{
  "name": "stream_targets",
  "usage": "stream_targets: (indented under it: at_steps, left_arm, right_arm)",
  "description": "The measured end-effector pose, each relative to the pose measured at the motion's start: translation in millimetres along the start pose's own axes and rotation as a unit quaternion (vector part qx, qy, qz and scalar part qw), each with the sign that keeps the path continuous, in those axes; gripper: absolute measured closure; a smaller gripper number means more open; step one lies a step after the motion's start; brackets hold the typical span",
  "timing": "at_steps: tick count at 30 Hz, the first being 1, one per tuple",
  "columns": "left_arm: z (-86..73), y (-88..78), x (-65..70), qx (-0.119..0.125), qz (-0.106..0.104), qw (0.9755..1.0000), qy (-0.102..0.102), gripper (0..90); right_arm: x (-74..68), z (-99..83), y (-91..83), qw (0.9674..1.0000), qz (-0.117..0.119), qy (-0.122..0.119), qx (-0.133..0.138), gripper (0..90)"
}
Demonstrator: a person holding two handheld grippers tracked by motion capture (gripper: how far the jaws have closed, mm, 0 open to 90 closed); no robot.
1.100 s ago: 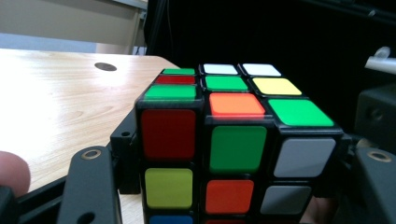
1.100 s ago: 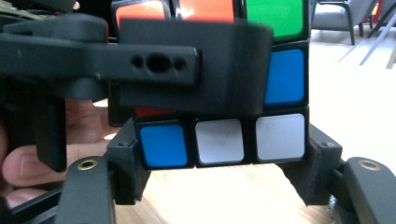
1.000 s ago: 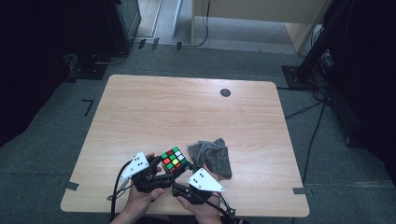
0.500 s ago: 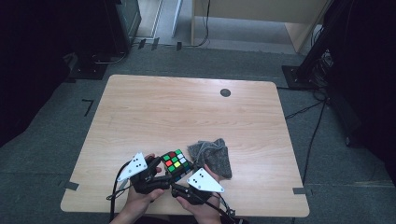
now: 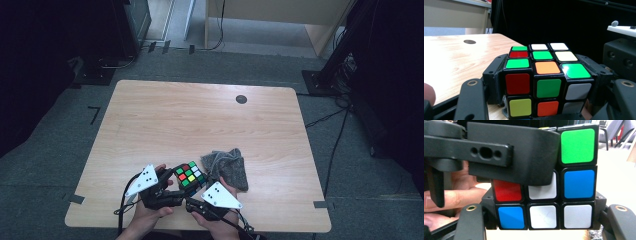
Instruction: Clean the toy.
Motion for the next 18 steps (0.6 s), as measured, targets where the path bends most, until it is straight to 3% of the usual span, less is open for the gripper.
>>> stream_targets:
  at_steps: [6, 10, 15, 18]
  left_arm:
    - [10.2, -8.4, -3.6, 0.015, -0.004, 0.9999, -0.008, 30.2]
    - [12.1, -11.7, -6.9, 0.01, -0.013, 0.9999, 0.0, 27.1]
    - [18.9, -20.5, -12.0, 0.026, -0.024, 0.9994, 0.002, 26.2]
    - [21.3, -25.9, -23.3, 0.022, -0.015, 0.9996, 0.011, 25.1]
  right_arm:
    - [9.6, -5.3, -1.6, 0.9996, -0.016, 0.019, -0.011, 33.4]
    - [16.2, -5.0, -3.1, 0.9996, -0.012, 0.023, -0.014, 33.4]
    - [31.2, -7.6, -6.5, 0.9988, -0.001, 0.043, -0.025, 33.4]
    - [44.8, -8.7, -11.4, 0.9983, 0.003, 0.051, -0.028, 33.4]
Point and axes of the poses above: each handheld gripper's, and its own axes: y roughly forward along the jaws, z roughly out of its top, x roughly to its right, the point moved 4 cm from there along y, roughly forward along the jaws, and after that the axes turned 15 degrees about -y, right-handed, at the moved point
